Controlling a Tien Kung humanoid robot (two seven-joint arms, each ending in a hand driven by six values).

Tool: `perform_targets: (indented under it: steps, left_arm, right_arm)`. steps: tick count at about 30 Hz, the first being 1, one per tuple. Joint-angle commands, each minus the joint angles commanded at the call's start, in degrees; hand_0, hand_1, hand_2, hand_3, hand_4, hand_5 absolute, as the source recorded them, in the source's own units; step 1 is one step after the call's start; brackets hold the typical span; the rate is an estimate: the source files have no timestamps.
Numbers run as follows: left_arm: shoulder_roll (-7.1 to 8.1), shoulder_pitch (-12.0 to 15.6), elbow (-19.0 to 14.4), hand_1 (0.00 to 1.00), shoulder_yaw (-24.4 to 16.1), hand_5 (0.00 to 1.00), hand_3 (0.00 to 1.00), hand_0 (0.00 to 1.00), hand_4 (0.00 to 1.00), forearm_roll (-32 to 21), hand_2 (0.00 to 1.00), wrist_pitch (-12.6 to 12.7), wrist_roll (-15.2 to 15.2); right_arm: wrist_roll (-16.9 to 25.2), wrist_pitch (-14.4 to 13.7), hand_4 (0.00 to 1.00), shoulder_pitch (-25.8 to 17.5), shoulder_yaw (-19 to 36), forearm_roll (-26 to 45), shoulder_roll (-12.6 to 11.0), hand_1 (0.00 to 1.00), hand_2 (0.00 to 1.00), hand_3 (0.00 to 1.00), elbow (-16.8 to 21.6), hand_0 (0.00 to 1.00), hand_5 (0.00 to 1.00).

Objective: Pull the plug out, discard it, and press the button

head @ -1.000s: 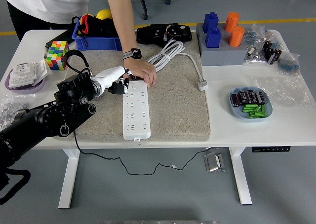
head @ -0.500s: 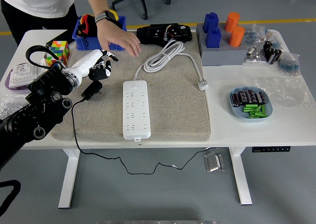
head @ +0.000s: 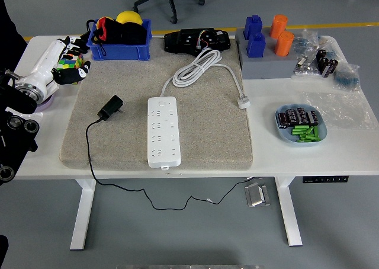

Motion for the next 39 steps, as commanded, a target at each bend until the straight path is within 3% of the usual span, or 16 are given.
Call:
perform_targets:
  steps: [4,5,8,10,11,15,28,29,34,39]
  left_arm:
    - [0.5,2.39,-1.68,0.869,-2.29,0.141,0.868,0.858,0.766,0.51,0.824,1.16,-1.21]
    - [0.48,2.75,-2.01,0.941,-3.05,0.208,0.913,0.898,0.785,0.7,0.915,1.29,-1.4]
    - [0.21,3.78,-2.98,0.941,-5.96,0.208,0.913,0.898,0.785,1.05,0.915,2.19,-2.42]
    - [0.05,4.48,-3.67,0.941,-7.66,0.208,0.913,0.898,0.785,0.91,0.915,2.38,-2.89]
    - [0.01,4.73,-3.95,0.974,-8.23,0.266,0.943,0.921,0.788,0.92,0.965,2.36,-2.93]
    - [-0.33,4.99,-4.36,0.974,-9.5,0.266,0.943,0.921,0.788,0.88,0.965,2.0,-2.7]
    - [-0.98,4.68,-4.81,0.971,-10.65,0.296,0.949,0.923,0.782,2.35,0.963,1.34,-2.16]
    - [-1.16,4.16,-4.94,0.975,-11.41,0.399,0.952,0.925,0.773,2.57,0.966,1.44,-2.15]
    - [-1.06,3.43,-5.1,0.975,-11.83,0.399,0.952,0.925,0.773,2.87,0.966,1.76,-2.02]
    - [-1.25,4.75,-5.32,0.972,-10.67,0.367,0.952,0.926,0.769,2.72,0.965,1.6,-1.8]
  right_arm:
    - [0.0,-0.01,0.883,0.11,0.04,-0.08,-0.09,0.729,0.724,0.713,-0.08,0.767,0.658]
    - [0.0,0.0,0.883,0.16,0.03,-0.12,-0.12,0.729,0.724,0.713,-0.11,0.767,0.658]
    - [0.07,-0.03,0.883,0.45,-0.12,0.1,-0.29,0.729,0.724,0.713,0.13,0.767,0.658]
    - [0.07,-0.02,0.883,0.65,-0.17,0.13,-0.37,0.729,0.724,0.713,0.16,0.767,0.658]
    - [0.07,-0.02,0.883,0.7,-0.16,0.11,-0.39,0.729,0.724,0.713,0.11,0.767,0.658]
    - [0.01,-0.03,0.883,0.64,0.0,-0.15,-0.32,0.729,0.724,0.713,-0.18,0.767,0.658]
    - [0.07,-0.14,0.883,1.16,-0.49,-0.1,-0.57,0.729,0.724,0.713,-0.14,0.767,0.658]
    - [0.06,-0.13,0.883,1.92,-0.73,-0.25,-0.46,0.729,0.724,0.713,-0.39,0.767,0.658]
    - [0.15,-0.42,0.883,3.15,-2.03,0.04,-0.61,0.729,0.724,0.713,-0.45,0.767,0.658]
    - [0.19,-0.75,0.883,1.89,-1.94,0.05,-0.86,0.729,0.724,0.713,-0.41,0.767,0.658]
